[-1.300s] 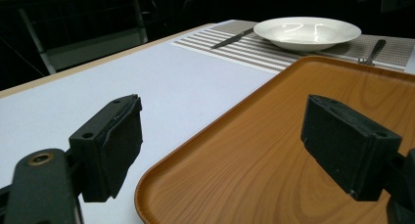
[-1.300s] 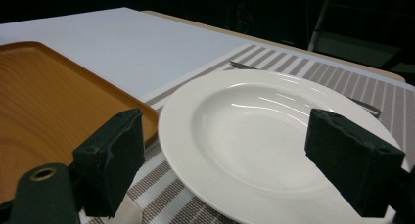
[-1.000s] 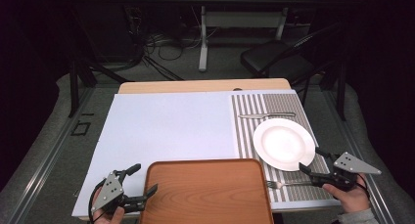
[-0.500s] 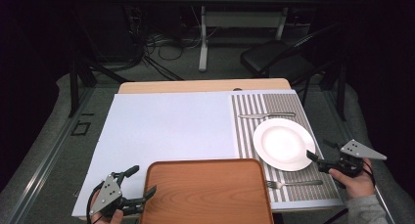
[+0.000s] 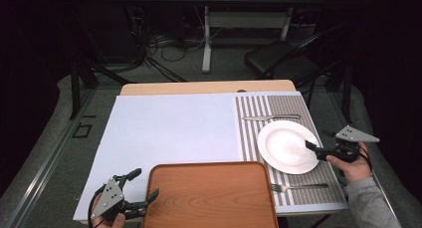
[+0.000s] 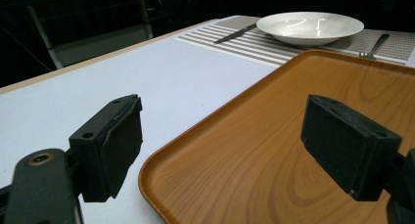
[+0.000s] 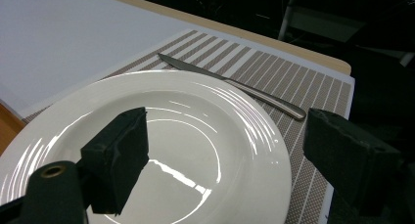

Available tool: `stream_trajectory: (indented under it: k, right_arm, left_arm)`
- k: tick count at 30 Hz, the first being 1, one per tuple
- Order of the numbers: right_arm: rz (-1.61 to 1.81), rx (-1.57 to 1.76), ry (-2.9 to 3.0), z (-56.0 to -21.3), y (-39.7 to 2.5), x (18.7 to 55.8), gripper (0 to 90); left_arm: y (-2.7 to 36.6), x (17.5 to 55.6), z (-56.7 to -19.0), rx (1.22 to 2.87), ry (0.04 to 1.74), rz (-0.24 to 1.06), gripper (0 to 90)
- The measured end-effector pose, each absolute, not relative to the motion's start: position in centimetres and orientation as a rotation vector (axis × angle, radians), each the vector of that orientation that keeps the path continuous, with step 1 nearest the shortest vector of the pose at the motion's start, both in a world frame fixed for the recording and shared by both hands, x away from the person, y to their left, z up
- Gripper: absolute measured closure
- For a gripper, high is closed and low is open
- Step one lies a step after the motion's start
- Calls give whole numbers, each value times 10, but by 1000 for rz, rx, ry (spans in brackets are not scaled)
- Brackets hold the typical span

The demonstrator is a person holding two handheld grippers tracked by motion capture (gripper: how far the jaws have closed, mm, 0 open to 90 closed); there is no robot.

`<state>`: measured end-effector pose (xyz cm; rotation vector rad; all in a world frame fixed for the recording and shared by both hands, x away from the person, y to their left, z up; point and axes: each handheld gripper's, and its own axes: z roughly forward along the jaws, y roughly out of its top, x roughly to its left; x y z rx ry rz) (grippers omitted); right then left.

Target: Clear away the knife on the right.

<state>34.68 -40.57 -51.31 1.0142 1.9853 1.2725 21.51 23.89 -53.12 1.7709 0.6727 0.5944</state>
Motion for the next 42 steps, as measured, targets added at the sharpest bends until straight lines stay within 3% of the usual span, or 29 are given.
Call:
stream_trajectory:
  k: [11, 27, 31, 42]
  right_arm:
    - [1192, 1007, 2093, -500, -390, 387, 185]
    - [1105, 1066, 2187, -495, -373, 429, 147]
    - [1097, 1054, 2237, -495, -368, 438, 238]
    - [1075, 1052, 2294, -498, -356, 459, 247]
  left_arm:
    - [238, 216, -532, 1773, 674, 585, 159]
    - [238, 216, -533, 1778, 674, 583, 159]
    - [238, 216, -533, 1779, 674, 582, 159]
    - [238, 216, -533, 1780, 673, 582, 159]
